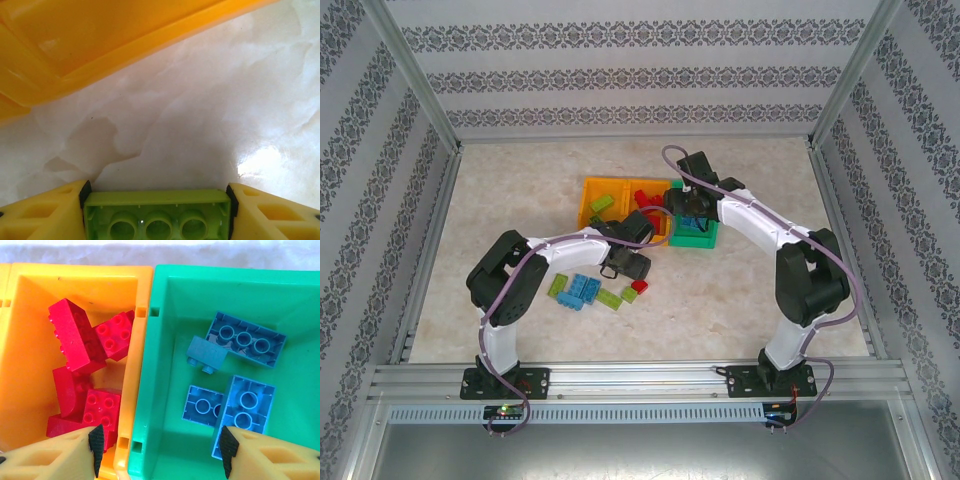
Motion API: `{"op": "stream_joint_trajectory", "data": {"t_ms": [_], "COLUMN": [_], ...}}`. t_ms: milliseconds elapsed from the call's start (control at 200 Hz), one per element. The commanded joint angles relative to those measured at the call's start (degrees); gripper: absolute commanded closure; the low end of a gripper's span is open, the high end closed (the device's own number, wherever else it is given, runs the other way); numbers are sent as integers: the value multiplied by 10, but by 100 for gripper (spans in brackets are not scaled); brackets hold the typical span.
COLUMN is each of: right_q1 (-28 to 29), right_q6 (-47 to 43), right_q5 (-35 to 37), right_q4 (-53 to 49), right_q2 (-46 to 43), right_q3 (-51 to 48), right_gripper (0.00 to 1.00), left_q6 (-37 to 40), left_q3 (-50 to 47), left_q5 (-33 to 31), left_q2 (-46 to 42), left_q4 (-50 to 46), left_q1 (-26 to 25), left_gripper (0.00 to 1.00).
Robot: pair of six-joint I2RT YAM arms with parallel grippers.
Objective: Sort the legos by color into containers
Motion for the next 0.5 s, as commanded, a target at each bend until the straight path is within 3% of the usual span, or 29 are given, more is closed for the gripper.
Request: {"op": "stream_joint_trajectory", "data": {"t_ms": [0,495], "right_q1": [-4,-16], "right_q6": [5,8], "right_q5": [12,9], "right_q4": [5,21], "right_q2": [-23,-53], "right_q3": [-13,-62], "right_gripper": [35,34], "left_q6": [-11,-11], "left_q3": [0,33], "left_q5": [-12,-82], "left_q2": [-24,-103], "left_q4": [-43,-117], "left_q1": [-7,10], "left_gripper": [42,37]}}
